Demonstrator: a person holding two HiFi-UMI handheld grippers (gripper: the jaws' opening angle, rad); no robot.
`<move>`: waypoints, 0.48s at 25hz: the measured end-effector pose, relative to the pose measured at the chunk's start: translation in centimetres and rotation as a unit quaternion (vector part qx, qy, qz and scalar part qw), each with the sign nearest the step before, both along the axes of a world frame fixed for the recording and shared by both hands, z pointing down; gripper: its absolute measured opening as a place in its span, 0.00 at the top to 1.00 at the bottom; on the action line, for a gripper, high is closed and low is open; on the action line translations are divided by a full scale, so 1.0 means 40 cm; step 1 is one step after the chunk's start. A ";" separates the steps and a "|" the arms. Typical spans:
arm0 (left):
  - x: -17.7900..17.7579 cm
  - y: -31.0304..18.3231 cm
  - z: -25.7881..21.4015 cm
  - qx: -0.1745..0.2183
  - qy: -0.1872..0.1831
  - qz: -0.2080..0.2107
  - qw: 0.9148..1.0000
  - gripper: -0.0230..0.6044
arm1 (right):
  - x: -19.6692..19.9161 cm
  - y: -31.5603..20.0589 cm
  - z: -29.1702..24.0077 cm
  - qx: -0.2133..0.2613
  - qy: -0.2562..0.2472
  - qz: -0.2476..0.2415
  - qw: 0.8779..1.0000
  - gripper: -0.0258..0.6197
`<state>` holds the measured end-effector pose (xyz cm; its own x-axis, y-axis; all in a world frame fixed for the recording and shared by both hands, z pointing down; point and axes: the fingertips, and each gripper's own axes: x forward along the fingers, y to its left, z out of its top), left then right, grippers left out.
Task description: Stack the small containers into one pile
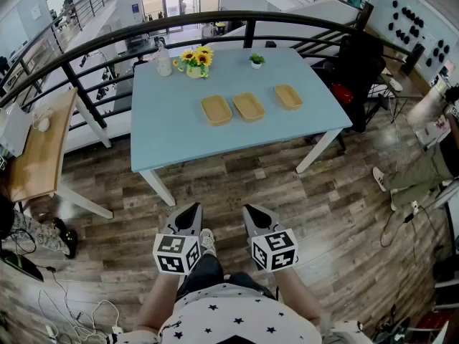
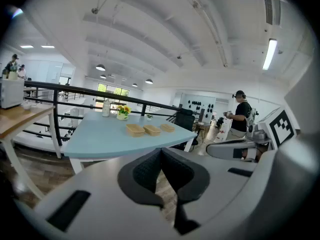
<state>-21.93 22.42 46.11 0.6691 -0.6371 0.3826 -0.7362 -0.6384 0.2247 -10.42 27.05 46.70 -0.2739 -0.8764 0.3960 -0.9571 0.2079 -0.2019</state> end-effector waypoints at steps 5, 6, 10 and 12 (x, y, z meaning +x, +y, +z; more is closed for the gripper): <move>-0.015 0.176 0.014 -0.010 0.002 0.011 1.000 0.96 | -0.014 0.164 0.003 0.001 0.004 0.002 1.000 0.95; -0.021 0.199 0.011 -0.010 0.003 0.012 1.000 0.96 | -0.015 0.187 0.001 0.002 0.006 0.004 1.000 0.95; -0.059 0.254 -0.002 0.000 0.004 0.005 1.000 0.96 | -0.035 0.249 -0.022 0.015 0.022 0.006 1.000 0.95; -0.072 0.267 -0.007 0.002 0.010 0.000 1.000 0.96 | -0.042 0.264 -0.029 0.020 0.030 0.005 0.999 0.95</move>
